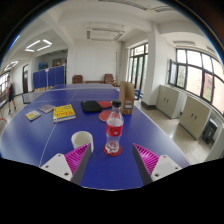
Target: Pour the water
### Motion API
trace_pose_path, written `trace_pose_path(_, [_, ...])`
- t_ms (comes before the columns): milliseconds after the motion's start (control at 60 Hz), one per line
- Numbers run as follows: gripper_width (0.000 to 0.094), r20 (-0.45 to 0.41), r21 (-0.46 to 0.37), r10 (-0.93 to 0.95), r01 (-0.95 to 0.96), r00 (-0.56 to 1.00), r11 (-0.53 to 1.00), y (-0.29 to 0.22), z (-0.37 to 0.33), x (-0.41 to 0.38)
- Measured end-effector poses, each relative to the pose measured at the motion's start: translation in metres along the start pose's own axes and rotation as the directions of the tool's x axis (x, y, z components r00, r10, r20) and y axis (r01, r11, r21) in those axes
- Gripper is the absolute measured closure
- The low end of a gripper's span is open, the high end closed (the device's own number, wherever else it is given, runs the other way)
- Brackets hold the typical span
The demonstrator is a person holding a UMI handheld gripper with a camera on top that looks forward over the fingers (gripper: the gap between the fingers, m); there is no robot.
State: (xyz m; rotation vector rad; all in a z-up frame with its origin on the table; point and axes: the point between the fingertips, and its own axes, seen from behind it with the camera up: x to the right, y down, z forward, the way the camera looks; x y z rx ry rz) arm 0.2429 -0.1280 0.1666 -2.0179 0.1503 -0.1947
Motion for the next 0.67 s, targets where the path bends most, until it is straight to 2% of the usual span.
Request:
trace_pose_path(167, [0.0088,-0.053,-0.040,0.017,-0.019,0.998,0.999,0.018,-0.108,-0.004])
trace_pose_path(317, [0.0088,-0.076,-0.017,-0.011,0.010,0.997,1.000,0.026,-0.184,-0.008])
trace_pose_path(667, [0.0087,-0.080,0.015,-0.040,0.041,0.996,0.999,0.040,-0.257,-0.005])
